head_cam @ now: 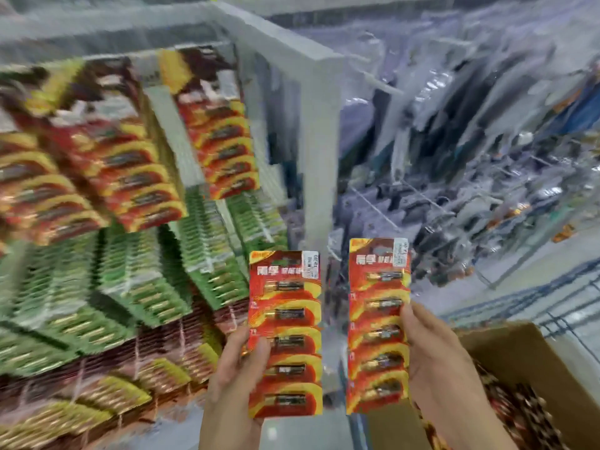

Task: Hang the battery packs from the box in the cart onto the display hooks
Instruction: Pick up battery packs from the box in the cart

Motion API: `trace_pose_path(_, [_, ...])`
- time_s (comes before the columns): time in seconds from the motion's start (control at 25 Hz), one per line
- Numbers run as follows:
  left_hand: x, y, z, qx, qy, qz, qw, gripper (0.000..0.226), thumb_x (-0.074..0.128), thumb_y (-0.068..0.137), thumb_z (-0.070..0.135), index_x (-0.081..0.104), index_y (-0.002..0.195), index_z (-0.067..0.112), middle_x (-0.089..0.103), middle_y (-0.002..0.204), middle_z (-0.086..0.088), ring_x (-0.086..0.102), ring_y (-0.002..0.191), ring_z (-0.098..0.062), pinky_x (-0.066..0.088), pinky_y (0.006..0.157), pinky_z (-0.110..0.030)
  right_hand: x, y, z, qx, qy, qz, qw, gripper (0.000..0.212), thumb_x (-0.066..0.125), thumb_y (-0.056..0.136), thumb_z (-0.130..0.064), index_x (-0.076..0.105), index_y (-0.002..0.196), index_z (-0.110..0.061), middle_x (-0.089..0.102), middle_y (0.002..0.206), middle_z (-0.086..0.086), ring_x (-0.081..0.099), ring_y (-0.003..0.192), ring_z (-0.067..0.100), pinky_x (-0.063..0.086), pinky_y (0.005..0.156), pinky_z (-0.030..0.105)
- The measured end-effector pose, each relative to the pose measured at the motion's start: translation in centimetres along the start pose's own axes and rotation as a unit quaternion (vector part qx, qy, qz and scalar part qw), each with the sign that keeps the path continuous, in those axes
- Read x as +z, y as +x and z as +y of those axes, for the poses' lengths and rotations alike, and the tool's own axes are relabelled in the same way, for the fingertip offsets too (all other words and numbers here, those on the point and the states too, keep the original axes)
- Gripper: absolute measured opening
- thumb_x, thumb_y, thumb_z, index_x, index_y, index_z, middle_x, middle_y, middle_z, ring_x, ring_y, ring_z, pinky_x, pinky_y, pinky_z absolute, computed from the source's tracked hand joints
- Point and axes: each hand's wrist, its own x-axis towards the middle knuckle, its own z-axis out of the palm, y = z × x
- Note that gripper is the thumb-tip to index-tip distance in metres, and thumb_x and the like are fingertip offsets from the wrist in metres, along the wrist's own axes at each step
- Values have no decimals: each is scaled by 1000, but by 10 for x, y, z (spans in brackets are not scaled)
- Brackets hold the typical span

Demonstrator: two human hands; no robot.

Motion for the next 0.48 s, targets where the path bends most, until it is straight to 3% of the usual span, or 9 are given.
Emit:
trace_pose_path(0.08, [-21,-6,24,14,-8,2,1000,97,104,41,46,72,124,8,70,119,-32,72,96,-49,56,77,-51,34,2,10,-3,-28,-15,999,83,104,35,-46,78,102,-5,75,97,20,74,77,31,60,58,36])
trace_pose_path(0.2, [-51,-8,59,52,-32,55,997,98,102,23,57,79,105,9,74,110,-29,73,95,-51,59,78,-56,86,8,23,-11,-33,-48,998,68,99,46,-34,76,100,-1,74,84,16,72,66,27,57,50,32])
trace_pose_path(0.24, [-60,-9,71,64,-40,66,995,95,103,30,56,78,108,7,74,109,-29,72,97,-52,57,84,-60,104,11,28,-17,-37,-55,998,65,97,48,-34,76,100,-1,74,84,16,72,65,26,56,49,32])
trace_pose_path(0.32, [-72,-9,90,91,-58,92,990,69,92,61,45,74,113,4,76,106,-27,73,93,-49,54,92,-62,128,18,36,-33,-49,-60,996,52,86,65,-35,75,103,-1,76,87,15,74,68,26,58,51,33])
trace_pose_path(0.36, [-77,-9,98,105,-58,104,987,52,81,71,39,74,111,6,77,102,-25,75,86,-45,56,89,-60,140,22,38,-38,-53,-61,996,44,76,73,-31,73,105,-1,76,87,14,74,68,25,60,52,33])
trace_pose_path(0.48, [-85,-12,119,158,-59,150,974,26,67,87,30,74,104,11,80,89,-15,78,68,-31,63,59,-44,169,32,38,-48,-65,-71,994,36,64,80,-26,71,109,-6,78,89,11,76,70,23,60,53,32])
